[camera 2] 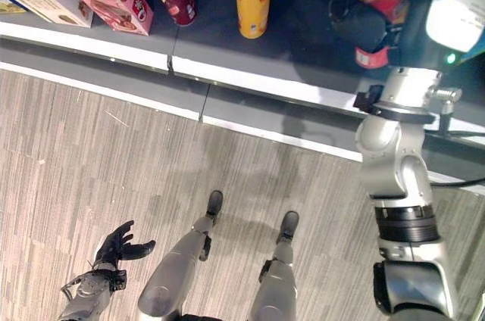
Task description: Put the goods on the table back onto the shelves and tidy them up.
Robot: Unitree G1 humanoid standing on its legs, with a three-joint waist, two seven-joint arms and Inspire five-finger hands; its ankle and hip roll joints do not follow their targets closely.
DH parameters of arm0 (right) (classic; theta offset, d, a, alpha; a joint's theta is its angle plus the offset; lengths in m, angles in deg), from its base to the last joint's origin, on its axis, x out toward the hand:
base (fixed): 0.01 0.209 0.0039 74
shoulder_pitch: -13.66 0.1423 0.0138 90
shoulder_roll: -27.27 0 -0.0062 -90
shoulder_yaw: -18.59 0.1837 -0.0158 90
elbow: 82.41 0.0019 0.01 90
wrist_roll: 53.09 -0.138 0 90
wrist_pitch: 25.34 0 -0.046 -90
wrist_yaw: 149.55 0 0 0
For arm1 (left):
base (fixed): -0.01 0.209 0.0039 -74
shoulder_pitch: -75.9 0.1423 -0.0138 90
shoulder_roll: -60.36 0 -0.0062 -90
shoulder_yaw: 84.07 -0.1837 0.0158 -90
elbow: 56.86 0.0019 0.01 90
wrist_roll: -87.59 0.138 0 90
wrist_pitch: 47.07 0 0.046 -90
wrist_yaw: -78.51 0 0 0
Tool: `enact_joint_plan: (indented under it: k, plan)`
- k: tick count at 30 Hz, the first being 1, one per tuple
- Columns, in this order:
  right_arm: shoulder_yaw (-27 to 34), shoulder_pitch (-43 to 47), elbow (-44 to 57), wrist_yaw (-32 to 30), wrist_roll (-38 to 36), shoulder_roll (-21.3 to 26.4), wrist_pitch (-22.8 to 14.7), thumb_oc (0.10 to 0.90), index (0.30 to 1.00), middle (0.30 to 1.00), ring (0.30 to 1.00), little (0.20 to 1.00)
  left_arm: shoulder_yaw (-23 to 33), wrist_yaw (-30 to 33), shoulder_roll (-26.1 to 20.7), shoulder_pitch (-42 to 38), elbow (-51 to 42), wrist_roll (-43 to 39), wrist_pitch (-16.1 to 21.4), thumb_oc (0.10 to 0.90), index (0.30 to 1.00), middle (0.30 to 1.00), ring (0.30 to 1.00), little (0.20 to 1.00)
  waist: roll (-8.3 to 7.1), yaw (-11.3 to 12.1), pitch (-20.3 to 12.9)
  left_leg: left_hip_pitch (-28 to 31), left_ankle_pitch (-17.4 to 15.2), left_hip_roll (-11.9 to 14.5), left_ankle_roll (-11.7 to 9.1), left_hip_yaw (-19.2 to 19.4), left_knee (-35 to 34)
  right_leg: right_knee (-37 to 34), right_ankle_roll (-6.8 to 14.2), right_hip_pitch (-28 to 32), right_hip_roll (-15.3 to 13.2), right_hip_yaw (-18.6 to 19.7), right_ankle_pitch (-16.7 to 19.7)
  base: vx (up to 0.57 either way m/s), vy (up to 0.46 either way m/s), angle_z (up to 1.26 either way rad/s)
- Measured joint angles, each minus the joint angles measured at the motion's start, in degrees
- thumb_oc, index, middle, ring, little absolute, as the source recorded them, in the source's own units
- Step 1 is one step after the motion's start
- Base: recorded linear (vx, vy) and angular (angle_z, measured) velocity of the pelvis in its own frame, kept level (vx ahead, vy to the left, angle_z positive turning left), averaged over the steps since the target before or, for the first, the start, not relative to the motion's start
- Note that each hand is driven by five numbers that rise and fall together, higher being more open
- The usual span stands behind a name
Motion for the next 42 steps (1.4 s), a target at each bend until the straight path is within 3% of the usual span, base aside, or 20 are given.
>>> enact_joint_plan:
  k: [32,35,42]
  plan:
    - [0.6,0.9,-3.7,-2.5,-2.2,0.6,0.8,0.4,0.3,0.3,0.3,0.3,-2.1,1.5,0.1,-0.6,-2.8,-0.1,1.3,0.8,0.9,0.9,0.9,0.9,-0.01,0.3,0.3,-6.7,1.0,-0.1,-0.7,-2.8,0.1,0.0,0.3,-5.1,0.5,-2.9,-0.2,0.0,-0.007,0.03]
    - [1.0,1.3,-3.7,-2.7,-2.7,1.1,0.8,0.4,0.3,0.3,0.3,0.3,-2.1,2.1,0.1,-0.9,-2.8,-0.1,1.3,0.8,0.9,0.9,0.9,0.9,-0.46,0.1,0.5,-7.1,1.0,-0.1,-0.7,-2.9,0.1,0.0,0.3,-5.4,0.5,-3.0,-0.2,0.02,-0.069,0.01]
    - [2.6,1.5,-3.7,-5.0,-4.7,2.6,0.5,0.4,0.3,0.3,0.3,0.3,-1.9,2.5,-0.2,-2.0,-3.3,-0.1,1.4,0.8,0.9,0.9,0.9,0.9,-3.26,0.1,2.1,-8.9,1.2,0.5,-1.1,-3.5,0.1,0.0,0.3,-6.8,1.2,-3.1,-0.2,0.01,-0.035,0.03]
